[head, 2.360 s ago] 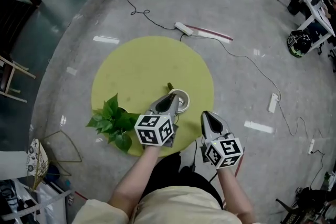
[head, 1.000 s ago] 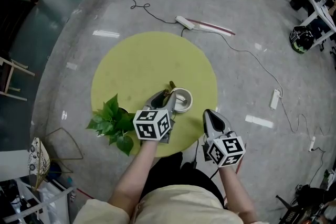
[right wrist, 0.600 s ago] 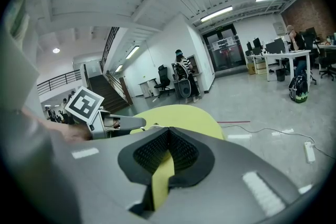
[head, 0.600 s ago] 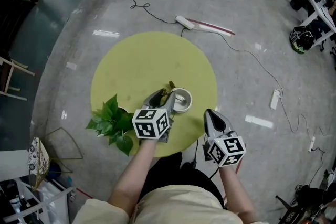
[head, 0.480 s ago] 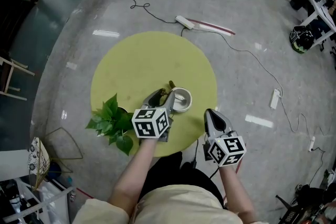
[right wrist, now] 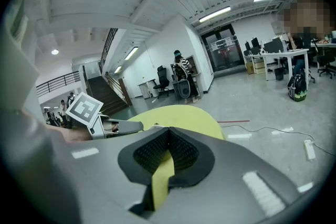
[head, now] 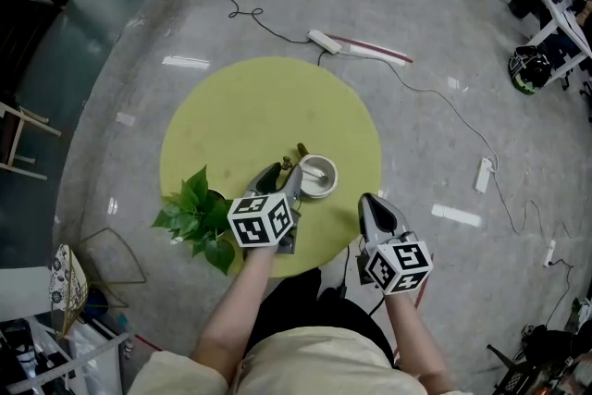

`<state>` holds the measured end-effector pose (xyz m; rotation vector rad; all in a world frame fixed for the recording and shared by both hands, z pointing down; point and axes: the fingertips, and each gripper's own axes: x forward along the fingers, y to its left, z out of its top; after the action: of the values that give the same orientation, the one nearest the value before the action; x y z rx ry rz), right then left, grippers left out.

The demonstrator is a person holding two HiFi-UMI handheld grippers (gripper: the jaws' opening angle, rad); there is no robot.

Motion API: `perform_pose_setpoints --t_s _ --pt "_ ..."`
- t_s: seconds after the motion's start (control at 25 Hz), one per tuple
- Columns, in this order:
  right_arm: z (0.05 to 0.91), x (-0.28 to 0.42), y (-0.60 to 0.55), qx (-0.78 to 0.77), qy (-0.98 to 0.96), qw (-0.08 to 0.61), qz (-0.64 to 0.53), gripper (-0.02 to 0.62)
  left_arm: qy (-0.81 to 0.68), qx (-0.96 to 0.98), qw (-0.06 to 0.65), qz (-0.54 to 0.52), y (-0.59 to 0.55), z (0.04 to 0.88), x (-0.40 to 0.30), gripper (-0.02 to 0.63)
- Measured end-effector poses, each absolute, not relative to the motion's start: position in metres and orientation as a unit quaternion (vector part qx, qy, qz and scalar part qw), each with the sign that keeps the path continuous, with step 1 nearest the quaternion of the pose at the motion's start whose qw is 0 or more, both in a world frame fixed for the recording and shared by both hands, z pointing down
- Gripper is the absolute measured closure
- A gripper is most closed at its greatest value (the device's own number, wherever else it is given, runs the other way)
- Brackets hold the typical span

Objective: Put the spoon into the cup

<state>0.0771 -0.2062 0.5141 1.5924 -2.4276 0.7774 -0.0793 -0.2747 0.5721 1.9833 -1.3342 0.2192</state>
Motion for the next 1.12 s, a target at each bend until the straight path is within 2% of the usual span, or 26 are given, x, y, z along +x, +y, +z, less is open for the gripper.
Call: perform_pose_setpoints --t_s 1.12 --pt "0.494 0.087 -0.139 0.525 -0.817 0.038 0.237 0.595 -0.524 0.784 0.307 0.130 -0.189 0.555 -0.073 0.436"
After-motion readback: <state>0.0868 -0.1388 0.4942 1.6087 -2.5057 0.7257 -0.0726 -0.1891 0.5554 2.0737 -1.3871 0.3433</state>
